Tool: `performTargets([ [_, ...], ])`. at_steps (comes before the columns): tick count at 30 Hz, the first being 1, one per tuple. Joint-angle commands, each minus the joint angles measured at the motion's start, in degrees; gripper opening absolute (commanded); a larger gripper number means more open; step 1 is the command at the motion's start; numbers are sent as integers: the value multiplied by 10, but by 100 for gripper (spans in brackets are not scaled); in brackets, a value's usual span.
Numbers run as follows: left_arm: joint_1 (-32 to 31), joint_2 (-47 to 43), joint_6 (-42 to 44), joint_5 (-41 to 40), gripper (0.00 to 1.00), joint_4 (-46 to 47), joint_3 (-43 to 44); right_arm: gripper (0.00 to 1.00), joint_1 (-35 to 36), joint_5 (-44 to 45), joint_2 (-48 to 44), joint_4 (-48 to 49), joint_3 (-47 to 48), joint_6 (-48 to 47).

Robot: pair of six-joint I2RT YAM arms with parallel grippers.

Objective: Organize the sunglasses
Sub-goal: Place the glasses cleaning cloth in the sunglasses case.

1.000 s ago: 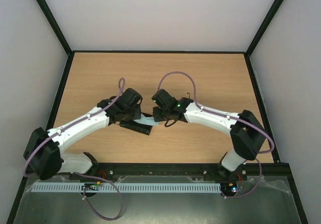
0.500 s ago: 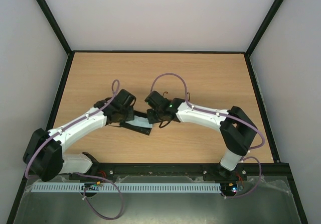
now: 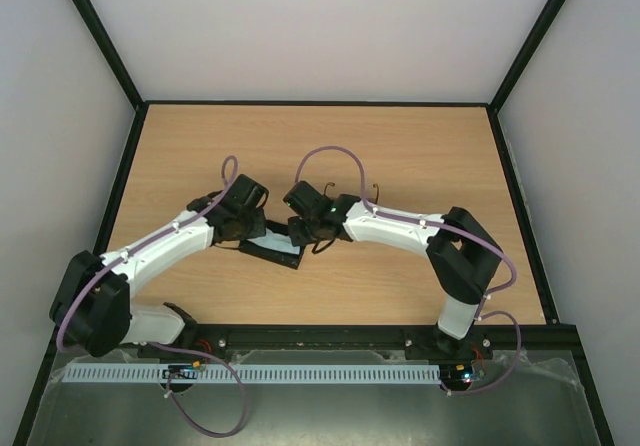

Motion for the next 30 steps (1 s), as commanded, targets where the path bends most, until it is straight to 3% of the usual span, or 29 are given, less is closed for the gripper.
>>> performTargets([
  [1,3,11,7,11,4,15,-13,1,7,-3,13,-9,15,-4],
  [30,9,55,13,11,3,42,-41,1,8,-14,46,12,3,-4],
])
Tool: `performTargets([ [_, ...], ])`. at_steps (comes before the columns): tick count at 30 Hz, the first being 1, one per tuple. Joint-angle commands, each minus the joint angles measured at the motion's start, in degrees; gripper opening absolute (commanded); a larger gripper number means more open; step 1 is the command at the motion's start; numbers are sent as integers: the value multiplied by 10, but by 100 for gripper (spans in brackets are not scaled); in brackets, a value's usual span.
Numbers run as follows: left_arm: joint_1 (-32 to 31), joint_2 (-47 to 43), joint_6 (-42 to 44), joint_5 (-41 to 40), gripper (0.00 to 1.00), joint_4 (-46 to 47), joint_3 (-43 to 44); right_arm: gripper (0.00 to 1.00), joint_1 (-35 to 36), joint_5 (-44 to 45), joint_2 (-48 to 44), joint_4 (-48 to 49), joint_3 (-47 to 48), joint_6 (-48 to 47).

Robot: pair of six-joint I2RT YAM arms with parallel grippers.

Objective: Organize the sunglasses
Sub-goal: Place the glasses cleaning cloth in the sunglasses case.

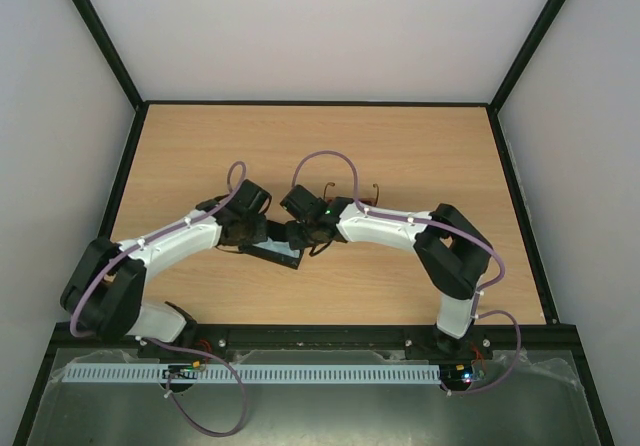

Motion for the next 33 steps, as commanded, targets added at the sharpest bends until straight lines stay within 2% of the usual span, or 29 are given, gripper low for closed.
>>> performTargets([
  [1,4,8,4,-1,3,-1,-17,1,5,-3,13,-2,1,-4],
  [33,29,48,36,-20,3,5,8,1,6,-10,30,3,-4,-1],
])
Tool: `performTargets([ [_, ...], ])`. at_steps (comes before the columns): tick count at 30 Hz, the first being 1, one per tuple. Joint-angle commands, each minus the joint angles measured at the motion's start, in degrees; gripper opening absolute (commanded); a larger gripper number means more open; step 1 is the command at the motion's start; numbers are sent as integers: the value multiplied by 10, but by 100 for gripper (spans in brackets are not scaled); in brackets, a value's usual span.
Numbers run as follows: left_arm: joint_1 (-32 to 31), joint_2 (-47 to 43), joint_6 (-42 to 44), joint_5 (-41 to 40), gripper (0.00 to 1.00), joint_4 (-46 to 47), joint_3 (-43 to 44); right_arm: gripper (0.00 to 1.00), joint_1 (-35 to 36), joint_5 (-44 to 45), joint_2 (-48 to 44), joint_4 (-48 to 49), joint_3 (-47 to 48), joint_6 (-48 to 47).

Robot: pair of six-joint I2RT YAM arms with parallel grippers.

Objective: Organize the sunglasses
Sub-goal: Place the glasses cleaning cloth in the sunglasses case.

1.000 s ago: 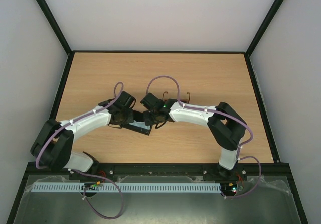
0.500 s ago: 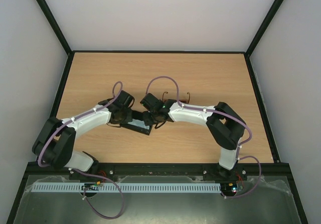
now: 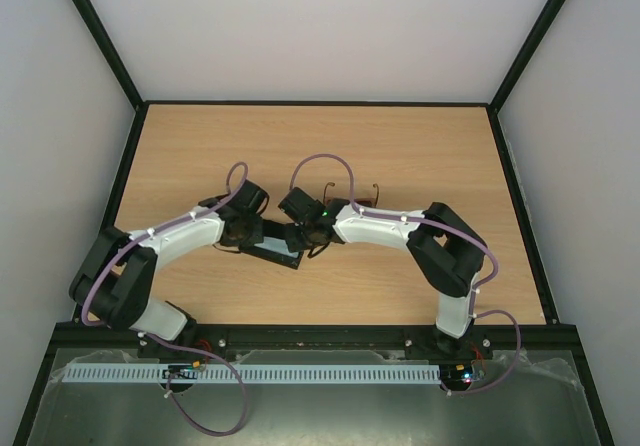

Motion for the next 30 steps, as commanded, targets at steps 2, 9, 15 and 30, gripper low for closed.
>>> performTargets([
  [2,4,11,11,-14,3,2,23,1,4,3,8,-13,-5,-1],
  [9,4,24,17,-13,3,3,35,1,3,20,-3,-19,-19,4],
  [15,4,35,18,-13,3,10,35,1,4,33,-6,-24,-21,6],
  [30,4,27,15,-17,9,6,38,6,3,39,-5,-24,-19,5],
])
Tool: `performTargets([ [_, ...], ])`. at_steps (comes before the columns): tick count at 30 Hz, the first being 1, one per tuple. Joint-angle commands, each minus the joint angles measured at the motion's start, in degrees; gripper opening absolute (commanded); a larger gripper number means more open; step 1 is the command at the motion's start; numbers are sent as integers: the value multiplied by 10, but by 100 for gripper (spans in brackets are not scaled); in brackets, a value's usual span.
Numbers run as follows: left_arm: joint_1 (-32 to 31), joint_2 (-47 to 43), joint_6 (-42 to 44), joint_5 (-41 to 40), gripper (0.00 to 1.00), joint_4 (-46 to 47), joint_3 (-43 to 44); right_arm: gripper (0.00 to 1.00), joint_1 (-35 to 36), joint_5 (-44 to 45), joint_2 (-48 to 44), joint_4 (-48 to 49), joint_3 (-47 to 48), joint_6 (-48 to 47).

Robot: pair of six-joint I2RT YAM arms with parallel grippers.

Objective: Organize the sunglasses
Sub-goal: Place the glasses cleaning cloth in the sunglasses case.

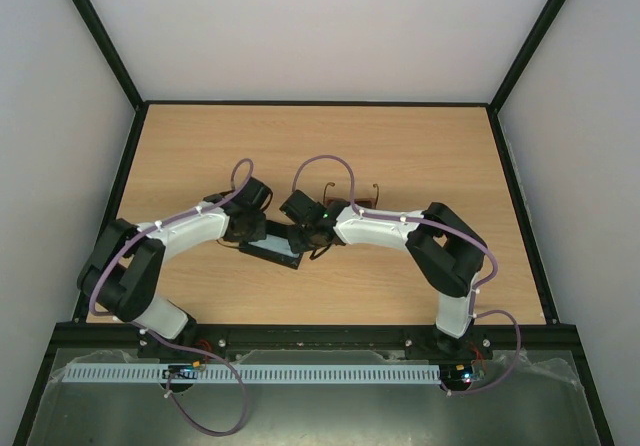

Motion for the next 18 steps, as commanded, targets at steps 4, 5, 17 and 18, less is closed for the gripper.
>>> performTargets([
  [4,4,-17,-1,-14,14,-12,17,11,4,14,-9,-24,-6,1],
  [5,4,-21,-2,-15,14,-14,18,14,3,15,-11,-24,-6,2],
  [17,4,-66,-12,-30,24,-38,32,36,4,31,-66,-23,-12,-5],
  [18,4,-71,-12,-31,26,-41,36,38,4,31,-74,-23,-12,-6],
])
